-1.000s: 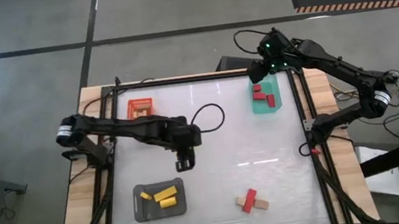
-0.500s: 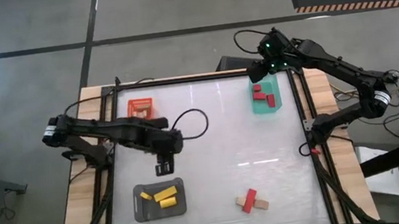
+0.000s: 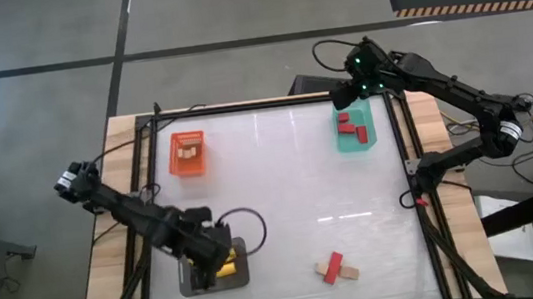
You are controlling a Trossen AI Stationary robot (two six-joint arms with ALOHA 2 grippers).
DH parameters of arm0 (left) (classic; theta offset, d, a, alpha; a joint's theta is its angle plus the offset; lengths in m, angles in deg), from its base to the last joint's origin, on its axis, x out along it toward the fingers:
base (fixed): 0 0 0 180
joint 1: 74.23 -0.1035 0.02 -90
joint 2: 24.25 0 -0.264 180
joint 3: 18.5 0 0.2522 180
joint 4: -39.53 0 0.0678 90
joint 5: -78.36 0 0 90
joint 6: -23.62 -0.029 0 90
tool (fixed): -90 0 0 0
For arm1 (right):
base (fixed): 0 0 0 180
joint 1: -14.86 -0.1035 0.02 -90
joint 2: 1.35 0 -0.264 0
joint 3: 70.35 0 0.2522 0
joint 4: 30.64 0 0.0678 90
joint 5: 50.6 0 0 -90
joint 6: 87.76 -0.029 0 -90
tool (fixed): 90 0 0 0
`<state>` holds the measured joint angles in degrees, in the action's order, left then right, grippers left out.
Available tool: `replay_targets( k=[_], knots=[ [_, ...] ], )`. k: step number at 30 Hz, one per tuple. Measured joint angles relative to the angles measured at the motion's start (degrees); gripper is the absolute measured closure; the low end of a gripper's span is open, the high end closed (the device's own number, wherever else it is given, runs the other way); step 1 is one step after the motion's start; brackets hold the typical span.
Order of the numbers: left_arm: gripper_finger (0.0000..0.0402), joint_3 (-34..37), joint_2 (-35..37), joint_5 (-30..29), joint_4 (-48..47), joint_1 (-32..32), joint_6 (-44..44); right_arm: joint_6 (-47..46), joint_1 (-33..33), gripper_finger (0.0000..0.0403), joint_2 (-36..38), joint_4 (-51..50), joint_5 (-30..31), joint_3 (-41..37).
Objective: Sort & place blocks by color
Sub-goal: Put the yellow block into the black bin
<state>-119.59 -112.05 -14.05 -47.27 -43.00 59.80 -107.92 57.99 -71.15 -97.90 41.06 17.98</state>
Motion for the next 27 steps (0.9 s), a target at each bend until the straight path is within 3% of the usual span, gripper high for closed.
replay_targets(
  k=[10,18,27],
  knots=[
    [0.0274,6.64,-3.06,2.15,4.95,5.42,5.51,0.0,-0.02,0.0273,-0.02,0.08,-0.01,0.0],
    [0.0274,16.0,-3.35,3.43,14.79,5.63,5.6,0.02,-0.02,0.0273,-0.02,0.07,-0.01,0.0],
    [0.0274,22.24,-3.33,5.46,18.99,5.63,5.33,-0.23,-0.02,0.0273,-0.03,0.04,-0.07,0.0]
  ],
)
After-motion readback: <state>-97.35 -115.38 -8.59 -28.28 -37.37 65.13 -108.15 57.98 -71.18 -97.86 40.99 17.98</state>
